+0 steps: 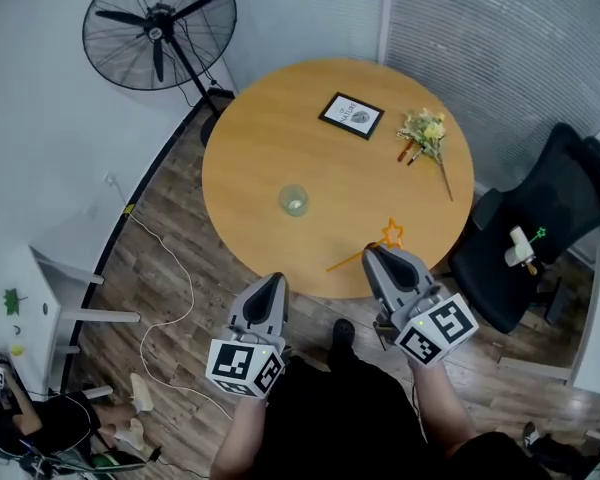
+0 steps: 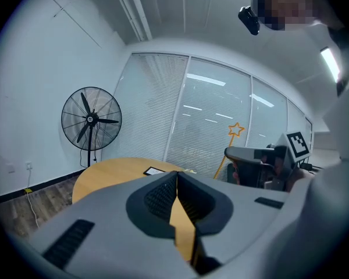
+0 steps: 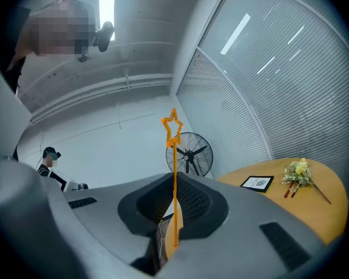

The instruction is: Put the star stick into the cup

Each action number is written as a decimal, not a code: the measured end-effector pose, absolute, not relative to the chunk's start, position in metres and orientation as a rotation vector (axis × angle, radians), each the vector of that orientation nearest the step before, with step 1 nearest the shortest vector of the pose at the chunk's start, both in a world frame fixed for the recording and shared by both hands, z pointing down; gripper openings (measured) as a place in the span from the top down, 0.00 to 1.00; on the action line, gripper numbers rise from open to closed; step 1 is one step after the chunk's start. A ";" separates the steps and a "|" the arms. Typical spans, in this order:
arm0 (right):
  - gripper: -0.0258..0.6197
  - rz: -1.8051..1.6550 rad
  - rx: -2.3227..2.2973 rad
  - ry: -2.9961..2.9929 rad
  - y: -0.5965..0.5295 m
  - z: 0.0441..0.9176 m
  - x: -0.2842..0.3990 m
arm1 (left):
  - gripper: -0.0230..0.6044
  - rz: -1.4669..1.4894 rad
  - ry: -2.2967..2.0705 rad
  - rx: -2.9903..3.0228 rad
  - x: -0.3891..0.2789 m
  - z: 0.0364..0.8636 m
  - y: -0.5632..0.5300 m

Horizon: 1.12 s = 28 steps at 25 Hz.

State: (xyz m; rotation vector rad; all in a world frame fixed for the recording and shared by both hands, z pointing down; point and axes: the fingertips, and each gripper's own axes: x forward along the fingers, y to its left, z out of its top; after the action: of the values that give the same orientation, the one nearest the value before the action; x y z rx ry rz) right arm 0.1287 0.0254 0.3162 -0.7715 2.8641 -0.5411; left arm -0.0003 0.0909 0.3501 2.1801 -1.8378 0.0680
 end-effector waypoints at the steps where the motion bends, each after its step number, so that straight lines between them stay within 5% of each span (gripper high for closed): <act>1: 0.92 -0.544 -0.768 2.865 0.023 0.316 0.129 | 0.96 0.071 -1.838 2.177 0.001 0.351 0.089; 28: 0.92 -0.544 -0.919 2.885 -0.062 0.318 0.068 | 0.96 0.036 -1.742 2.203 -0.073 0.358 -0.008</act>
State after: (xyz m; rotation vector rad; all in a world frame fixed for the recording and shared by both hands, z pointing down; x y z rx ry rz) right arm 0.0676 -0.0623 0.3180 -0.9189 2.8852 -0.5444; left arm -0.0734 -0.0078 0.3580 2.2030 -1.7420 0.0361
